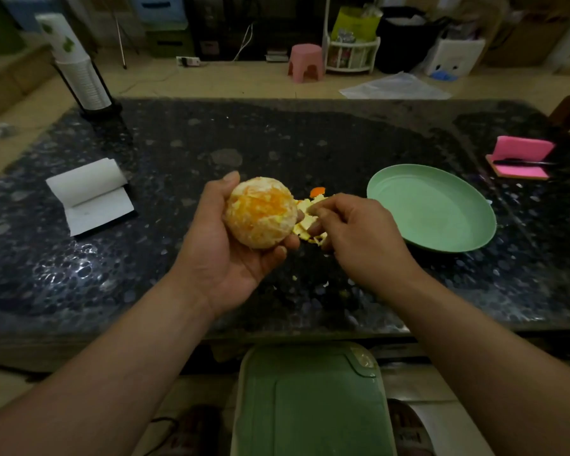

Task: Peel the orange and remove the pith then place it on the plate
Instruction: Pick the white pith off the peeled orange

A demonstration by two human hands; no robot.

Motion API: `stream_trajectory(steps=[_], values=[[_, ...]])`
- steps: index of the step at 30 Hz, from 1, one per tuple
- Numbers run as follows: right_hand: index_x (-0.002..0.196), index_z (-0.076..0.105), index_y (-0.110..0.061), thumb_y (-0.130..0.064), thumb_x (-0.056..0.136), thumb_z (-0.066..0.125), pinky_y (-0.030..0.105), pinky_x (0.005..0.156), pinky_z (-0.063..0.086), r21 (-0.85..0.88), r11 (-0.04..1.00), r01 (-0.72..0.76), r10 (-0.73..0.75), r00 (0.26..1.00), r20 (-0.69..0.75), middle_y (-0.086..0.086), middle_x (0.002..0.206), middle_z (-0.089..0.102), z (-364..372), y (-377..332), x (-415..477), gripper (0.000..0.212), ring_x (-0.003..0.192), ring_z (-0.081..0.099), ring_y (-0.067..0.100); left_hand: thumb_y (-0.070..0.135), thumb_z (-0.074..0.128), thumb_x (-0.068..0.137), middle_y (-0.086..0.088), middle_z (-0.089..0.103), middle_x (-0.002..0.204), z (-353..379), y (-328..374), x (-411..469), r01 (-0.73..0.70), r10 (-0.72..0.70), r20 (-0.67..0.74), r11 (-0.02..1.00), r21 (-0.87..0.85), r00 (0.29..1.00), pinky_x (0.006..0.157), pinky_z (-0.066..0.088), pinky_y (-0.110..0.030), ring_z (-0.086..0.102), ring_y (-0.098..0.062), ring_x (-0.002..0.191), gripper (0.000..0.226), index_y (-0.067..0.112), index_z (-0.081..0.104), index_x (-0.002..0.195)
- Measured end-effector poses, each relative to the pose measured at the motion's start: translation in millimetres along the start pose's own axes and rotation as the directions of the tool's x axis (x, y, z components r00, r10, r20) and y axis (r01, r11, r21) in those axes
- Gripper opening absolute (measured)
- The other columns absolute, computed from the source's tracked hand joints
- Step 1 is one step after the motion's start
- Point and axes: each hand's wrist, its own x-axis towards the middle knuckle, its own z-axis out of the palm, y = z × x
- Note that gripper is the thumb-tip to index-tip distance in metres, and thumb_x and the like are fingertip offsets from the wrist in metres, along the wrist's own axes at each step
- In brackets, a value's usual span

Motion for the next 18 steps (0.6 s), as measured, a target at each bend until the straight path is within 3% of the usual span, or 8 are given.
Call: stream_trajectory(steps=[2,3,5,7,9,12,15,18], values=[[0.115,0.076,-0.023,-0.024,0.109,0.053,0.036,0.078,0.058,-0.133,0.991,0.013,-0.013,1.0,0.004,-0.007,0.096,0.076,1.8,5.4,5.1,0.024,0.083,0.07,0.011,0.066,0.05,0.098,-0.025,0.072,0.12,-1.1,-1.9,0.3,0.045,-0.045,0.0,0.997,-0.066,0.999,0.05,0.054,-0.025,0.067,-0.027,0.072,0.07,0.005,0.076,0.119],[0.109,0.076,-0.022,-0.028,0.109,0.054,0.037,0.075,0.056,-0.224,0.974,0.03,-0.033,0.999,-0.01,-0.006,0.092,0.075,2.1,7.3,6.8,0.023,0.083,0.069,0.015,0.067,0.051,0.097,-0.024,0.073,0.119,-1.3,-2.8,0.8,0.056,-0.056,0.0,0.994,-0.091,0.998,0.049,0.054,-0.024,0.067,-0.027,0.072,0.071,0.004,0.077,0.117],[0.092,0.072,-0.02,-0.039,0.106,0.059,0.038,0.066,0.049,-0.386,0.921,0.045,-0.065,0.997,-0.039,-0.002,0.081,0.069,2.2,8.3,8.1,0.027,0.078,0.064,0.023,0.072,0.053,0.095,-0.022,0.073,0.118,-0.7,-4.1,2.1,0.063,-0.064,-0.011,0.992,-0.114,0.998,0.049,0.054,-0.024,0.068,-0.026,0.074,0.076,0.004,0.074,0.122],[0.095,0.073,-0.02,-0.037,0.102,0.061,0.036,0.066,0.043,-0.465,0.883,0.059,-0.085,0.996,-0.035,-0.001,0.091,0.07,2.2,6.6,9.0,0.021,0.087,0.064,0.024,0.074,0.056,0.092,-0.02,0.073,0.116,-0.6,-5.1,4.4,0.067,-0.072,-0.032,0.99,-0.124,0.997,0.05,0.056,-0.024,0.069,-0.025,0.075,0.08,0.006,0.071,0.13],[0.11,0.073,-0.024,-0.028,0.098,0.063,0.033,0.073,0.038,-0.495,0.864,0.089,-0.115,0.993,-0.021,-0.002,0.112,0.068,3.7,4.0,10.8,0.015,0.103,0.061,0.024,0.073,0.059,0.091,-0.019,0.074,0.115,-0.9,-6.0,7.4,0.068,-0.076,-0.051,0.989,-0.131,0.996,0.052,0.058,-0.025,0.07,-0.026,0.077,0.079,0.007,0.069,0.133],[0.092,0.075,-0.022,-0.037,0.098,0.062,0.036,0.071,0.042,-0.54,0.835,0.105,-0.153,0.987,-0.044,-0.001,0.099,0.069,5.5,3.6,13.7,0.02,0.099,0.061,0.026,0.071,0.062,0.091,-0.018,0.076,0.115,-0.7,-7.7,11.2,0.062,-0.07,-0.066,0.991,-0.123,0.995,0.057,0.061,-0.028,0.074,-0.028,0.084,0.076,0.009,0.069,0.135],[0.102,0.071,-0.024,-0.031,0.094,0.067,0.039,0.079,0.045,-0.511,0.854,0.094,-0.125,0.992,-0.028,-0.002,0.108,0.066,6.4,2.1,14.6,0.011,0.103,0.058,0.025,0.068,0.063,0.093,-0.019,0.077,0.119,1.1,-9.8,14.5,0.051,-0.06,-0.076,0.993,-0.109,0.995,0.063,0.064,-0.03,0.076,-0.031,0.091,0.072,0.008,0.069,0.133],[0.091,0.071,-0.022,-0.037,0.098,0.064,0.037,0.075,0.044,-0.492,0.867,0.079,-0.116,0.992,-0.046,-0.005,0.099,0.065,5.4,2.1,14.2,0.018,0.096,0.059,0.021,0.067,0.063,0.093,-0.013,0.078,0.12,3.0,-13.3,18.9,0.016,-0.021,-0.106,0.999,-0.046,0.994,0.072,0.06,-0.031,0.073,-0.028,0.099,0.071,0.011,0.068,0.137]])
